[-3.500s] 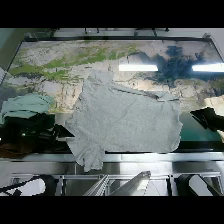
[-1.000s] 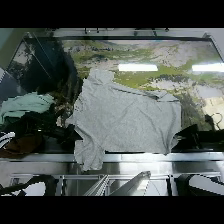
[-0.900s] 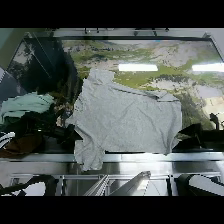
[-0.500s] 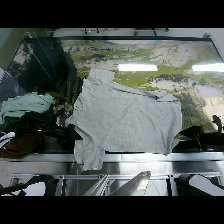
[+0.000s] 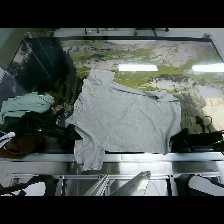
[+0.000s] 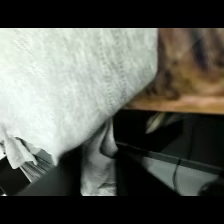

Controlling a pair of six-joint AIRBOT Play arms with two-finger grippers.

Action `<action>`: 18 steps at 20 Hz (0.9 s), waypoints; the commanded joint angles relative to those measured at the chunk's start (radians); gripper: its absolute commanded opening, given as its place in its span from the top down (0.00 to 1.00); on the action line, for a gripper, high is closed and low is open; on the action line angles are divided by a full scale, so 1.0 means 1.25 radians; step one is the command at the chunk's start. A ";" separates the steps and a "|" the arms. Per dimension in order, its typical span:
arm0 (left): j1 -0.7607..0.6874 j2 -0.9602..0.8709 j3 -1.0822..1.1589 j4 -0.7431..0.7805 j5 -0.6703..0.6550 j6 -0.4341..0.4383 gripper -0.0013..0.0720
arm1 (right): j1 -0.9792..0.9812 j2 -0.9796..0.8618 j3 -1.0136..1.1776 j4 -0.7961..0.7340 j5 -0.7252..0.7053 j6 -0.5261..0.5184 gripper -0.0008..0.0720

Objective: Fold the shirts.

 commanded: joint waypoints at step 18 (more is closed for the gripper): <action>0.426 0.479 0.830 -0.457 0.403 0.056 0.96 | -0.147 0.706 0.471 1.065 0.138 -0.121 0.97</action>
